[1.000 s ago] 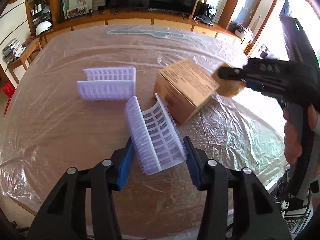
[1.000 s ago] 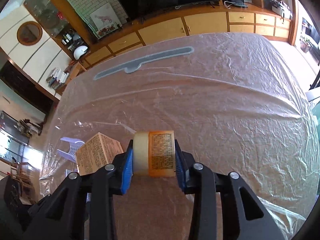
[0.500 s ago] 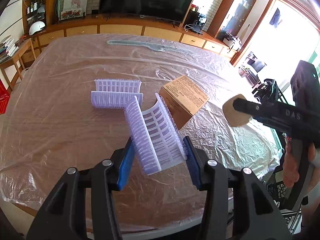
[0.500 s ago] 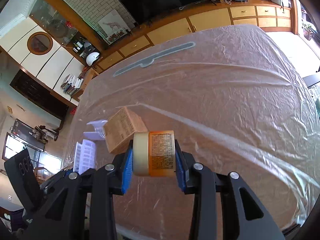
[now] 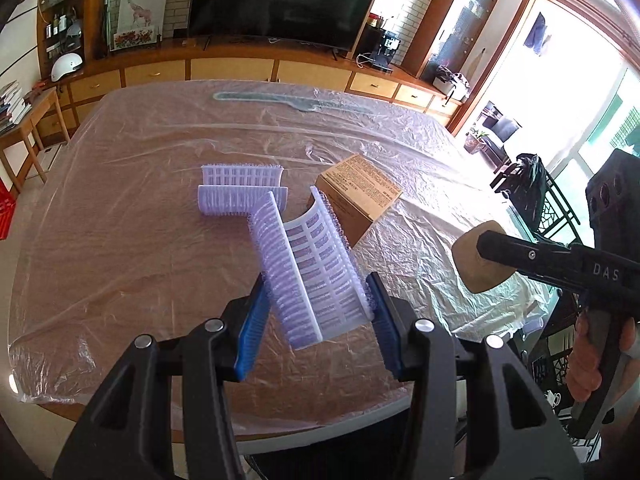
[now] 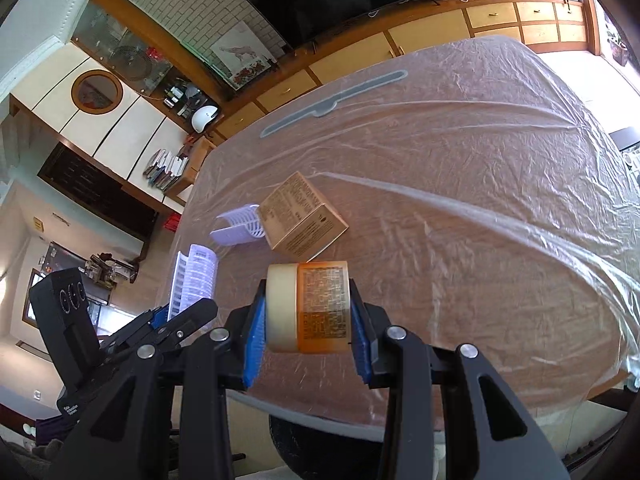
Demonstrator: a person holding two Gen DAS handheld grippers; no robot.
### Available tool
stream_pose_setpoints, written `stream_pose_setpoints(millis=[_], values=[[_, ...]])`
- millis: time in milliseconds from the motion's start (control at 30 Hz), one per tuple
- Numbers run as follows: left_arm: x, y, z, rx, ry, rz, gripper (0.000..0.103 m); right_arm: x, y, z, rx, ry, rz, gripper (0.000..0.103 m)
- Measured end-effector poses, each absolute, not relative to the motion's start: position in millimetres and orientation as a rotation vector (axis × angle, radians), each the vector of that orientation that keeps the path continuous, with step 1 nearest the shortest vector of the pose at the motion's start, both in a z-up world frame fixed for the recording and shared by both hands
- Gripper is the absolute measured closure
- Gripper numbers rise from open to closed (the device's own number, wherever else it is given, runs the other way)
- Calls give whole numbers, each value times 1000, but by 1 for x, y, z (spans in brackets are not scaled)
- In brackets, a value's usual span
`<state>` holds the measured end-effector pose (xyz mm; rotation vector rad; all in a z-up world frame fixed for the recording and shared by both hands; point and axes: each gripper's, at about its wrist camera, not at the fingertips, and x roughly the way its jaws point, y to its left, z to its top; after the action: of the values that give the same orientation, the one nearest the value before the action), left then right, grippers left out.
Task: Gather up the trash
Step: 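Carry the lavender rack and tape roll with both tools over the black bin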
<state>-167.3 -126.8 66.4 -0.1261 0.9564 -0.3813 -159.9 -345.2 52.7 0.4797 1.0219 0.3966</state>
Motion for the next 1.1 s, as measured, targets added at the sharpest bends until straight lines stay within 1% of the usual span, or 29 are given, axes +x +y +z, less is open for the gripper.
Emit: stream_pose_setpoints(millis=[600, 767, 1100], values=[[-217, -116, 80, -79, 952, -489, 54, -225, -345, 62, 477, 1014, 453, 68], [-229, -117, 82, -59, 956, -541, 54, -237, -345, 57, 496, 1041, 476, 68], [-259, -121, 72, -4, 1000, -642, 54, -269, -338, 48, 428, 1114, 502, 68]])
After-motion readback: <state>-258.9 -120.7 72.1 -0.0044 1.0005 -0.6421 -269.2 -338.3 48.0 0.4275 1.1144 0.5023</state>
